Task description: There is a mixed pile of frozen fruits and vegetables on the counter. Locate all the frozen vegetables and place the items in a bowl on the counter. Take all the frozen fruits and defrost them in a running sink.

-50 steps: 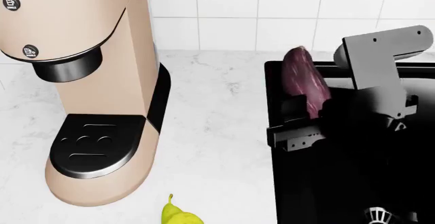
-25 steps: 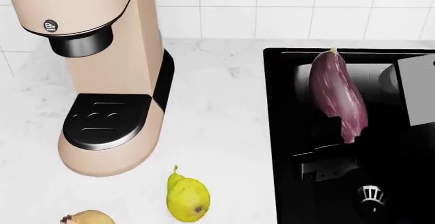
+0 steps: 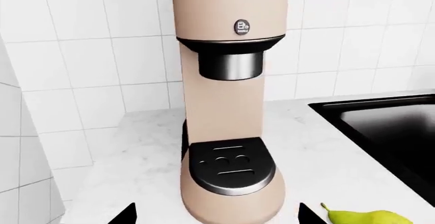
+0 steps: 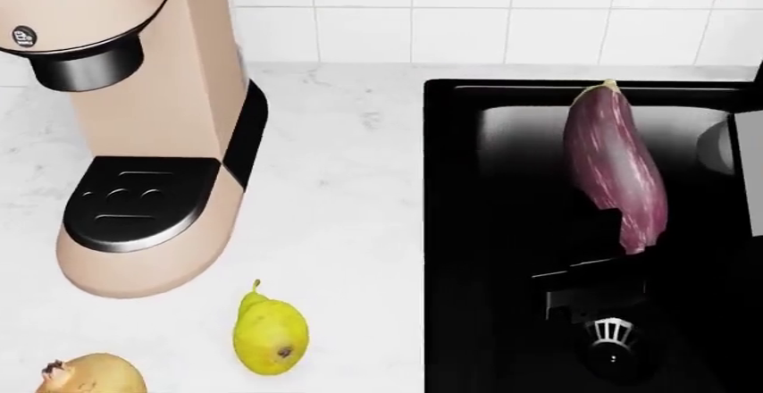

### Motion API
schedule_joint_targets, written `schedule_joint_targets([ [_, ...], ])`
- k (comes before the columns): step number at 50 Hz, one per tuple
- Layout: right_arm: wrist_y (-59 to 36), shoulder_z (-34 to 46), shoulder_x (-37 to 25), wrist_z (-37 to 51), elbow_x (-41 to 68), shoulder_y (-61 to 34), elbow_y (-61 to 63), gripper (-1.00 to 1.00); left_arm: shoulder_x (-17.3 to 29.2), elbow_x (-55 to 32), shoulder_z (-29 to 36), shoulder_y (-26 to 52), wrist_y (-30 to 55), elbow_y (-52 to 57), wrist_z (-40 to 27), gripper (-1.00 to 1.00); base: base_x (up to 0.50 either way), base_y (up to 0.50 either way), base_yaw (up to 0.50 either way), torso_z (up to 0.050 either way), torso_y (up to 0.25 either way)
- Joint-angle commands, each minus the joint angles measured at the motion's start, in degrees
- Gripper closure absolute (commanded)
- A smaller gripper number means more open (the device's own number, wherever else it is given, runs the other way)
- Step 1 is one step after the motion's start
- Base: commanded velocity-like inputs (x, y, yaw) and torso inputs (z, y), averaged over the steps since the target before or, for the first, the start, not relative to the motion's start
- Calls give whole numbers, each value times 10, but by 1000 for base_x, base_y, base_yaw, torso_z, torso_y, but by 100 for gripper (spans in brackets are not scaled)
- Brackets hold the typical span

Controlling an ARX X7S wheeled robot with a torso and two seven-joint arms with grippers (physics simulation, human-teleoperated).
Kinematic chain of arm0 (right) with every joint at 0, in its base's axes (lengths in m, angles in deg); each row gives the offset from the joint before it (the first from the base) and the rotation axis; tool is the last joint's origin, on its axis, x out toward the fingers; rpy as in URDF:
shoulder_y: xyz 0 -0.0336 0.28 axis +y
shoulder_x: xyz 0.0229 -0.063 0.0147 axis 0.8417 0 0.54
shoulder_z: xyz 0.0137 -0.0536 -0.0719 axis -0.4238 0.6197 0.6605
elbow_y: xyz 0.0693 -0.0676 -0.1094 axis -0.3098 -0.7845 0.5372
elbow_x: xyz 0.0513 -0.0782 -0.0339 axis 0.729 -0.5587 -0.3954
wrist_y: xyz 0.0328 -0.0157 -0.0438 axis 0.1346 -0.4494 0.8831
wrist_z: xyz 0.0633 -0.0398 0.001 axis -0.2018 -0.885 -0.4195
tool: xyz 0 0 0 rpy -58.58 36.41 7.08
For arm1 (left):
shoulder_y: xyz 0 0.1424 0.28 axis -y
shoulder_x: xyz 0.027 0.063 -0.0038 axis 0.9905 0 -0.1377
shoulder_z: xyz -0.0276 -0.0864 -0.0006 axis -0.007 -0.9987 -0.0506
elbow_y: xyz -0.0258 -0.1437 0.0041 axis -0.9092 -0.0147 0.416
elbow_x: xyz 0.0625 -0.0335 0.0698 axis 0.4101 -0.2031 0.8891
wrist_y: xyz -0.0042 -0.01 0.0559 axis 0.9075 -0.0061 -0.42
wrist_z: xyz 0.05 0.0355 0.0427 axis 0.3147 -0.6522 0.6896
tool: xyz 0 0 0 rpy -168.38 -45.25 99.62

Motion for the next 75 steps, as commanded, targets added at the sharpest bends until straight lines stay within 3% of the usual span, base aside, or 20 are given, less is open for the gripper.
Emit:
schedule_joint_targets([
  [1,5,-11,-9,-6,-11,9,7,100,2,-8,9,9,0,2,-8,-100,1,-500,0,0,0],
  [14,6,-14,-12,4,-1,11,8,100,5,-11,10,10,-3,2,-9,-100,-10,-144,0,0,0],
  [44,23,-27,-21,-3,-3,44,15,100,-3,7,37,16,-11,0,-9,-100,-65,-500,0,0,0],
  [75,39,-40,-29,-10,-7,75,32,100,2,2,24,-1,-20,-1,-6,-100,-33,-500,0,0,0],
])
